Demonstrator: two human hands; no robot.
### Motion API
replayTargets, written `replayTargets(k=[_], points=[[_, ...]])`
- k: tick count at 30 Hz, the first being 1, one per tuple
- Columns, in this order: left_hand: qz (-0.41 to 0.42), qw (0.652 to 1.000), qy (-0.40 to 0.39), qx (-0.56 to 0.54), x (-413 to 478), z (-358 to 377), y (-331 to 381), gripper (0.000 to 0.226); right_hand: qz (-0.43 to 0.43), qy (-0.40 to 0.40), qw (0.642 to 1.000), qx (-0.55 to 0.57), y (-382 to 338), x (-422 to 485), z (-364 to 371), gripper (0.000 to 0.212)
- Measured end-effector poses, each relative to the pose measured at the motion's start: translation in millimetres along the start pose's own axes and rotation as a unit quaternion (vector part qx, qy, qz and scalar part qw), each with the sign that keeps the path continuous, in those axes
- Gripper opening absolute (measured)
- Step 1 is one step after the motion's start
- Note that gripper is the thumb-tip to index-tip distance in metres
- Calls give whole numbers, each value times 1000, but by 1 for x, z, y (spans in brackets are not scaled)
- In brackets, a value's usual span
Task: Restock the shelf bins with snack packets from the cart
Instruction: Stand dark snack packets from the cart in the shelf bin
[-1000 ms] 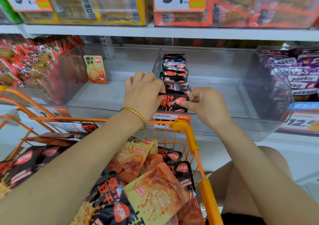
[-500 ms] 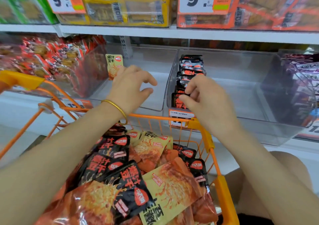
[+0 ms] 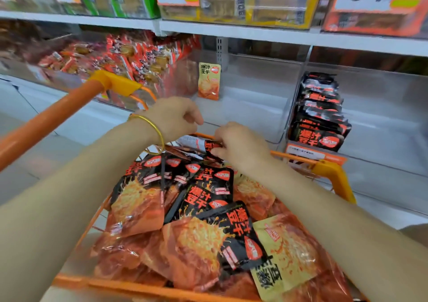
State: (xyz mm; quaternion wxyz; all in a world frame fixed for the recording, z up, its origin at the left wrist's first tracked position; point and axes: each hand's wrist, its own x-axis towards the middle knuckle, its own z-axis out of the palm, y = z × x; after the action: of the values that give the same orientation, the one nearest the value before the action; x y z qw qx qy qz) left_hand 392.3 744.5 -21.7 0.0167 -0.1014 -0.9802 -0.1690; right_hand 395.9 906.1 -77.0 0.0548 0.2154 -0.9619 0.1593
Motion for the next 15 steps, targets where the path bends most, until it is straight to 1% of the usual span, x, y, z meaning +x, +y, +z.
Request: replayTargets(k=[1,3,4,5,7,8,9,10,11,12,14,15], points=[[4,1000,-11,9,0,0,3,19,-4,4,1000,0,0,0,3,21],[17,999,-30,40,-1,3,9,29,-2,44,998,47,4,-2,1,16],[25,998,-29,52,-2,5,10,39,-1,68,995,79,7,-3,-4,15],[38,998,-19,51,-3,7,14,53,2,90,990,106,11,-5,-12,18],[84,996,2,13,-7,11,25,86,35,133,974,181,21,-12,-31,28],[115,993,3,-10,-10,14,31,98,65,151,953,253,25,-18,-42,30],[142,990,-6,-24,-13,17,39,105,101,164,918,345,30,-25,-51,28],[165,986,-15,-21,-15,21,47,108,141,165,871,440,36,-33,-58,25],[191,981,-17,1,-16,27,56,108,175,154,821,520,41,-42,-65,22],[216,976,-6,26,-15,33,64,102,197,143,785,570,46,-51,-70,21],[267,962,39,52,-6,44,82,74,213,133,751,611,60,-68,-76,23],[289,954,65,47,-1,48,91,61,212,135,735,629,67,-74,-79,27]])
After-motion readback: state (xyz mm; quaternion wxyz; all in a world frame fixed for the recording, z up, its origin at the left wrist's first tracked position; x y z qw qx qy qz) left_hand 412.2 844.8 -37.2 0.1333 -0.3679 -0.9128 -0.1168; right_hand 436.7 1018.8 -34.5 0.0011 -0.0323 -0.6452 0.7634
